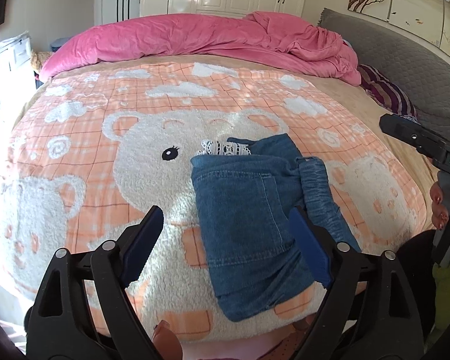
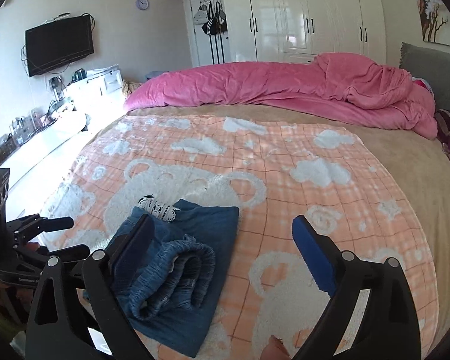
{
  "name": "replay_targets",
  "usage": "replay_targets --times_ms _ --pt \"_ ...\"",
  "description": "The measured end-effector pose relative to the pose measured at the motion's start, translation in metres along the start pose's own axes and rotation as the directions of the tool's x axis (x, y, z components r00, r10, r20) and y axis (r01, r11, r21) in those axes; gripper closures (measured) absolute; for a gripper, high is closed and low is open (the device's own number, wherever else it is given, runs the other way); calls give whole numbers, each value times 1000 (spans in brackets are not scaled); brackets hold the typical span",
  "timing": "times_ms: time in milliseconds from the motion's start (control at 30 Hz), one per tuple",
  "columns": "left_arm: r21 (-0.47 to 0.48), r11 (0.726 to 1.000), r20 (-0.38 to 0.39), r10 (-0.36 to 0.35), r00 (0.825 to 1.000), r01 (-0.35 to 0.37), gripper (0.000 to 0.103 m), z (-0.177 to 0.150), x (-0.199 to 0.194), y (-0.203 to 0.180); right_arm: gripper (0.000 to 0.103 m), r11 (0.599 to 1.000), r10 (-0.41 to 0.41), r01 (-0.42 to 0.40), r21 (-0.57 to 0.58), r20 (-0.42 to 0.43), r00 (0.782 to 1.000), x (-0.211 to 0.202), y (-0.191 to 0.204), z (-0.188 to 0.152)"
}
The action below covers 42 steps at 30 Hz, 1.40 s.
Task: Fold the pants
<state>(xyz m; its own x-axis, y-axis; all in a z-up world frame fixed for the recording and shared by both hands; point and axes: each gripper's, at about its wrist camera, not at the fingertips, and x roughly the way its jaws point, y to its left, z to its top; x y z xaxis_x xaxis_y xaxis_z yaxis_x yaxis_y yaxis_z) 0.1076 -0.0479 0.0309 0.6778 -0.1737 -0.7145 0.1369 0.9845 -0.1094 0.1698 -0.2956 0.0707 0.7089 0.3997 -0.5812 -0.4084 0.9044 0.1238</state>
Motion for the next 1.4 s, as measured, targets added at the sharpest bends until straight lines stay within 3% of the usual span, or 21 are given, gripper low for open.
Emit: replay_targets --times_ms 167,233,367,467,667,733,1000,1033,1067,1167,1233,1267,1400 --pt "-12 1000 -10 0 1000 0 20 6 18 5 11 992 30 -22 121 -69 997 33 -18 -28" --pt "-12 1000 -24 1 1000 -1 20 4 28 7 11 992 26 -8 124 -147 989 45 -21 -37" --pt "-64 998 -52 -16 999 13 20 -1 46 19 12 993 21 2 120 -193 981 57 -21 -45" --pt "-97 995 -74 -46 996 39 20 -8 56 27 27 989 80 -46 141 -247 966 70 -18 -53" --pt "-138 986 -94 -108 990 95 20 -21 71 36 53 986 112 -67 151 -313 943 92 -13 -63" --pt "-150 982 -98 -126 987 110 20 -24 76 37 59 984 122 -72 162 -322 939 98 -12 -64" --pt "-171 971 -88 -185 979 168 33 -27 80 36 59 964 186 -108 244 -328 926 120 -19 -63" --pt "-171 970 -88 -189 978 173 34 -27 80 35 64 961 197 -116 251 -329 924 122 -19 -63" --pt "-170 970 -87 -191 978 174 35 -28 81 34 76 955 227 -142 261 -331 916 125 -18 -63" --pt "-175 968 -86 -199 976 182 36 -28 82 31 82 946 252 -161 280 -328 910 127 -16 -64" --pt "-176 965 -91 -211 973 193 46 -27 84 29 86 940 261 -166 298 -314 913 125 -17 -63" --pt "-169 966 -96 -212 973 194 55 -26 85 26 89 937 265 -171 304 -300 916 123 -16 -62" --pt "-137 976 -72 -179 981 168 79 -22 80 17 93 954 233 -169 248 -255 939 110 -3 -57"
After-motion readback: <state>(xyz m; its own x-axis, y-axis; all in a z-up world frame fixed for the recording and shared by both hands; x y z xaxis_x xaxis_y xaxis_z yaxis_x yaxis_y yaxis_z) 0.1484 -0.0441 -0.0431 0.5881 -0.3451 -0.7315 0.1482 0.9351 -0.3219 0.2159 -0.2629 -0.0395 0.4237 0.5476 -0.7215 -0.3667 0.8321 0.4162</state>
